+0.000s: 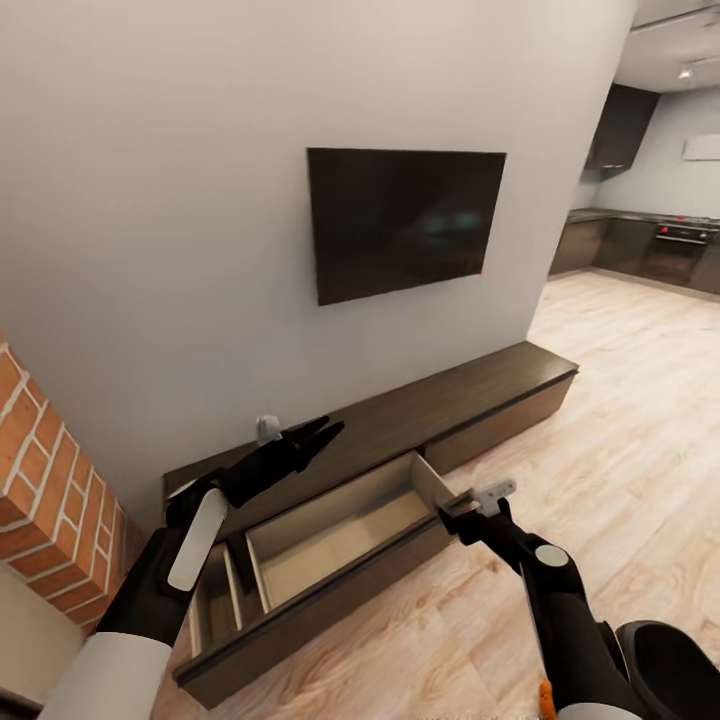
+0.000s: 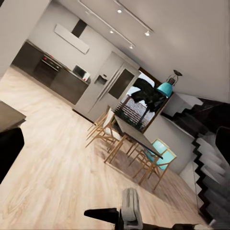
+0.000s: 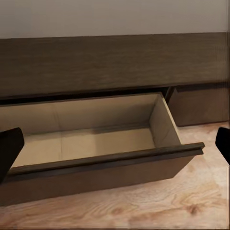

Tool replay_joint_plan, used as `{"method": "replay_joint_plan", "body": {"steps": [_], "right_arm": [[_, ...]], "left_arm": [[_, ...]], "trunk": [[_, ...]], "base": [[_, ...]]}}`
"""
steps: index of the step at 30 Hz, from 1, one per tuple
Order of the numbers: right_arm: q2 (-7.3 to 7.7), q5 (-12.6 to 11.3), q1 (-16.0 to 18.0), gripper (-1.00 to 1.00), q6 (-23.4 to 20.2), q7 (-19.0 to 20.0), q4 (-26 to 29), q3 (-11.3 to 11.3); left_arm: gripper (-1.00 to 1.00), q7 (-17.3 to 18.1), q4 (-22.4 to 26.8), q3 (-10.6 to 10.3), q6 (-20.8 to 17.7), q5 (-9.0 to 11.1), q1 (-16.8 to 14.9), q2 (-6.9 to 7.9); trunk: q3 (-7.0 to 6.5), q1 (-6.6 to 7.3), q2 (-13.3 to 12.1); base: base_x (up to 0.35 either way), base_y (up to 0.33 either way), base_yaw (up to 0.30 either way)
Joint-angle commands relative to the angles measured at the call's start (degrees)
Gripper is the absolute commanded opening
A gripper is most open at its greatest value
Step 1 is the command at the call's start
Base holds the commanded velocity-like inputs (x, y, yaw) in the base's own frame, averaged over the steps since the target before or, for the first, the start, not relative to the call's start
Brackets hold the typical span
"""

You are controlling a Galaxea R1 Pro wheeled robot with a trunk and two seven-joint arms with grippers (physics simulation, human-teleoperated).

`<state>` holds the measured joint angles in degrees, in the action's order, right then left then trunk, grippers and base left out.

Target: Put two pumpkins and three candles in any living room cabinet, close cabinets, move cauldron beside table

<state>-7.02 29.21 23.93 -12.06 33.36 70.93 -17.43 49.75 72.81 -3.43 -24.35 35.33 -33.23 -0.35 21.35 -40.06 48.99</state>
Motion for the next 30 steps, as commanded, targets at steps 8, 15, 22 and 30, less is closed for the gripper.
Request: {"method": "replay_joint_plan", "body": {"steps": [8,15,22,30], "right_arm": [[-0.01,-0.1,-0.4,1.0,0.0,0.0,0.1,0.4],[0.02,-0.1,-0.4,1.0,0.0,0.0,0.1,0.4],[0.06,-0.1,-0.4,1.0,0.0,0.0,0.0,0.4],[0.07,-0.1,-0.4,1.0,0.0,0.0,0.0,0.4]], "left_arm": [[1.0,0.0,0.0,0.0,0.0,0.0,0.0,0.0],[1.0,-0.1,0.0,0.0,0.0,0.0,0.0,0.0],[1.0,0.0,0.0,0.0,0.0,0.0,0.0,-0.09],[1.0,0.0,0.1,0.0,0.0,0.0,0.0,-0.09]], "trunk": [[-0.31,0.0,0.0],[-0.65,0.0,0.0],[-0.98,0.0,0.0],[-1.37,0.0,0.0]], "base": [[0.0,0.0,-0.281],[-0.023,0.021,-0.276],[-0.209,0.18,-0.275],[-0.226,0.03,-0.274]]}}
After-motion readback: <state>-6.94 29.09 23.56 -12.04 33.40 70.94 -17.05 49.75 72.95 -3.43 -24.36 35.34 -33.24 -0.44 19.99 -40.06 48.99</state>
